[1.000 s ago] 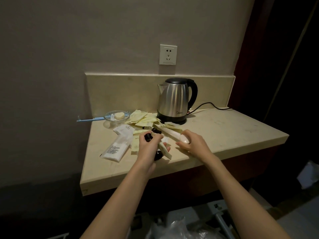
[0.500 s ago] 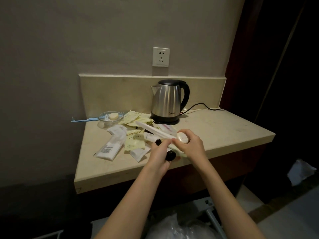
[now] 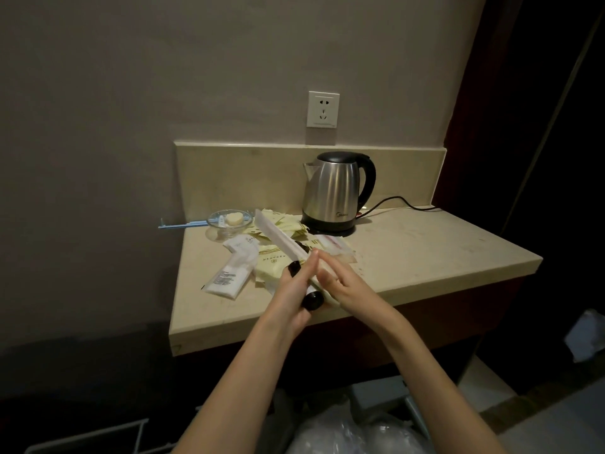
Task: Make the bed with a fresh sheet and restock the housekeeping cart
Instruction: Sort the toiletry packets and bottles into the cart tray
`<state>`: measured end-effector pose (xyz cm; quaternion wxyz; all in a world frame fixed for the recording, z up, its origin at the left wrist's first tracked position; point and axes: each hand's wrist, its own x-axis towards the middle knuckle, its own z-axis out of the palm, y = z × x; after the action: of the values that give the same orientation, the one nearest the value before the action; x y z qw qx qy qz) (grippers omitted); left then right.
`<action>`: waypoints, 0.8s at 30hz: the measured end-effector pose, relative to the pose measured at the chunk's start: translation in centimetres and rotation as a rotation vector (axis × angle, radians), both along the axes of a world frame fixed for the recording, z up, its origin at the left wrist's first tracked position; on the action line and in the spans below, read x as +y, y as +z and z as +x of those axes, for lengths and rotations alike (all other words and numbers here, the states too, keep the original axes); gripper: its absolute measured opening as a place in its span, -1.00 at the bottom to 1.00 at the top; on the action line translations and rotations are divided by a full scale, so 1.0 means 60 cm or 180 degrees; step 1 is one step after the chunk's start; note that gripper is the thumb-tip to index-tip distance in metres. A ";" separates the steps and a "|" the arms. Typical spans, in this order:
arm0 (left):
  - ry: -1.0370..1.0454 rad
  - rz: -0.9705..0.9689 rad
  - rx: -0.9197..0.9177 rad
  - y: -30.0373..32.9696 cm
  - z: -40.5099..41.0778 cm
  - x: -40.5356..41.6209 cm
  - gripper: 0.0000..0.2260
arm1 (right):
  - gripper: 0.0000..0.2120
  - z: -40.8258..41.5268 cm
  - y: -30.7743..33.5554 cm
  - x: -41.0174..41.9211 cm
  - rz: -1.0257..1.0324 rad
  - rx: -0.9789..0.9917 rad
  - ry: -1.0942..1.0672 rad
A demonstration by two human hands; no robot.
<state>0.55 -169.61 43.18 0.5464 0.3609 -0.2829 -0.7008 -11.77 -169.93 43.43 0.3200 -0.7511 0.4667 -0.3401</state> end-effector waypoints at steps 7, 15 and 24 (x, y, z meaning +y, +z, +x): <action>0.0398 -0.0072 -0.0665 -0.008 0.057 -0.008 -0.60 | 0.16 0.050 -0.003 -0.023 0.0206 0.0364 0.0057; 0.0822 -0.0124 -0.1010 0.009 0.209 -0.031 -0.59 | -0.36 0.075 -0.021 -0.080 -0.0190 0.0039 -0.0808; 0.0643 0.0223 -0.0881 -0.005 0.229 -0.053 -0.57 | -0.22 0.120 -0.036 -0.132 -0.0103 0.1237 -0.1259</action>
<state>14.29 -172.78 42.85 0.5569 0.4994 -0.2931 -0.5954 -4.59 -177.82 41.25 0.1397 -0.7015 0.6515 -0.2530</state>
